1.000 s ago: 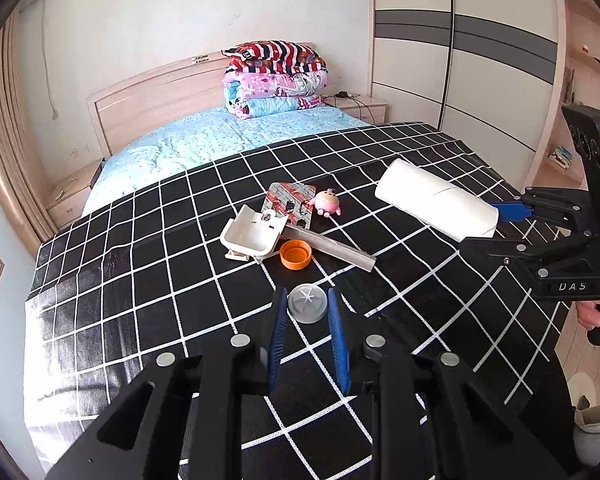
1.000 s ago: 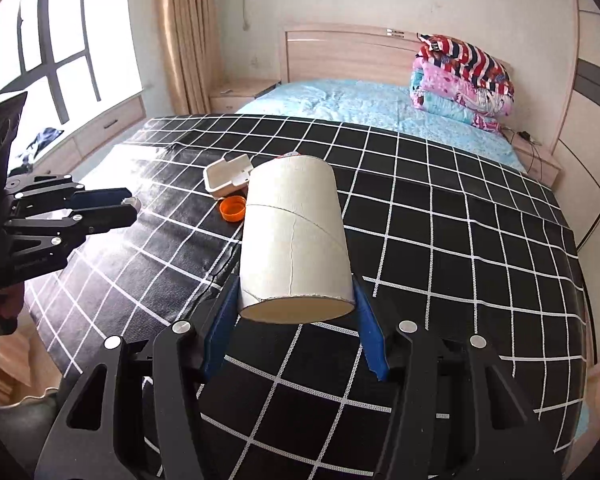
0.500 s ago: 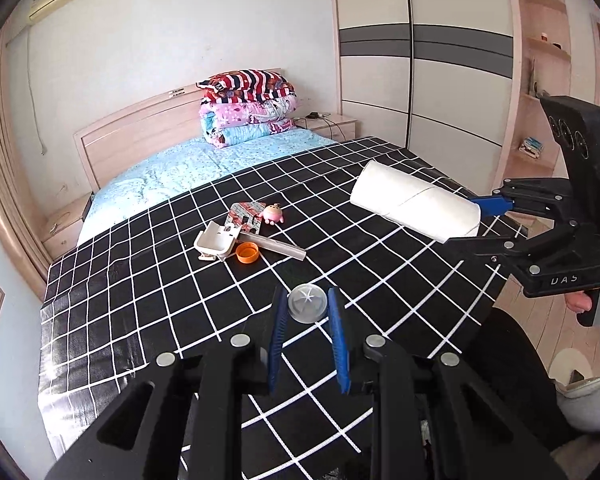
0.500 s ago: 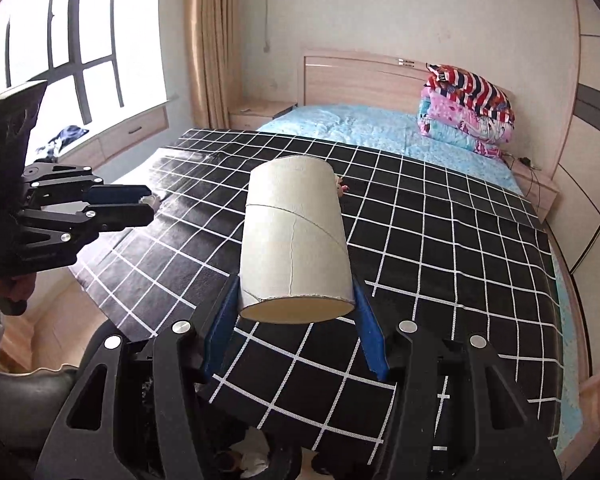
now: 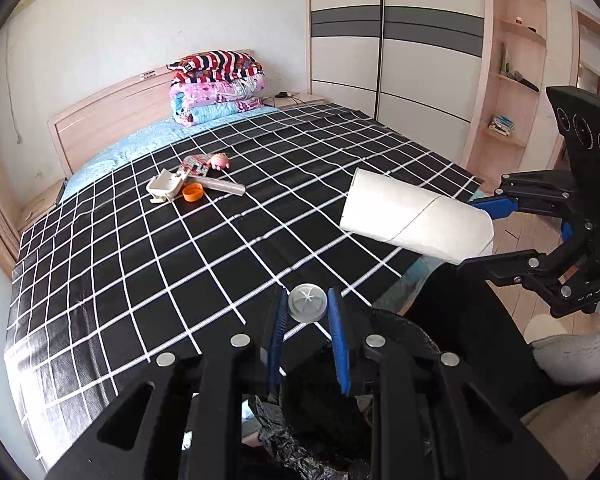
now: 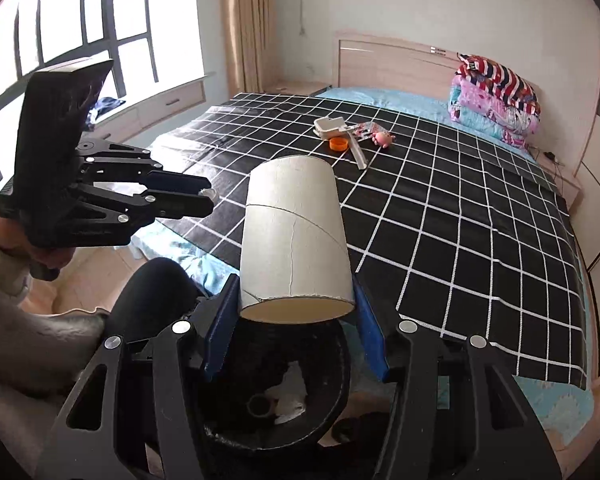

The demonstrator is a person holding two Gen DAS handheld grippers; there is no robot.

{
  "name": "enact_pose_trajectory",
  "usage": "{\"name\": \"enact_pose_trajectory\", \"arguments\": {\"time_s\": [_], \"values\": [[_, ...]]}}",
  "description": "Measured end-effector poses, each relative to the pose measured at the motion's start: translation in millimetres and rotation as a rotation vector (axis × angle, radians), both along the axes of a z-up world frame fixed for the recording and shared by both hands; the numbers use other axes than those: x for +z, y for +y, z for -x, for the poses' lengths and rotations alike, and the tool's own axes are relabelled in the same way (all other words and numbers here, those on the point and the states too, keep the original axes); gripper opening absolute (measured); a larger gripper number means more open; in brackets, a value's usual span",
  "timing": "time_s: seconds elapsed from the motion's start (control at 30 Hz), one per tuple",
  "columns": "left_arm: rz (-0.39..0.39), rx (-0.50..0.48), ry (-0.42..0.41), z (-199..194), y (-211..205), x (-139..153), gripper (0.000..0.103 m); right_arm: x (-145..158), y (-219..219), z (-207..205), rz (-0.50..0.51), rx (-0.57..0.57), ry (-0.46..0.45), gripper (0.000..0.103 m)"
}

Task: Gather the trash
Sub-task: 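Carry the cardboard tube and clear cap over the black trash bin, then open both tools to drop the tube and cap into the bin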

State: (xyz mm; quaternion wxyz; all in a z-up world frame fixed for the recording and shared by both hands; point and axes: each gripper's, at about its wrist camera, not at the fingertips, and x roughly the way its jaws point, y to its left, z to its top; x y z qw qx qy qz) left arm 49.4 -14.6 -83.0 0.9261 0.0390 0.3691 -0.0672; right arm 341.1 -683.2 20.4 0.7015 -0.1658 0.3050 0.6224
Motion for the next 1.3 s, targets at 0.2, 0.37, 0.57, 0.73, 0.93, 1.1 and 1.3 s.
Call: {"name": "enact_pose_trajectory", "arguments": {"time_s": [0.2,0.37,0.57,0.73,0.93,1.1,1.3], "values": [[0.027,-0.027,0.069,18,-14,-29,0.021,-21,-13,19,0.055,0.056,0.023,0.054],[0.061,-0.043,0.143,26,-19,-57,0.021,-46,-18,27,0.139,0.078,0.067,0.054],[0.085,-0.068,0.213,23,-27,-88,0.02,-81,-12,32,0.245,0.095,0.109,0.054],[0.086,-0.076,0.282,15,-31,-117,0.021,-124,3,29,0.363,0.094,0.175,0.055],[0.073,-0.077,0.364,5,-33,-149,0.021,-160,23,30,0.456,0.102,0.212,0.055],[0.067,-0.077,0.415,0,-33,-173,0.021,-181,41,33,0.542,0.115,0.198,0.055],[0.062,-0.067,0.46,-4,-33,-191,0.021,-193,51,38,0.581,0.141,0.201,0.056]]}}
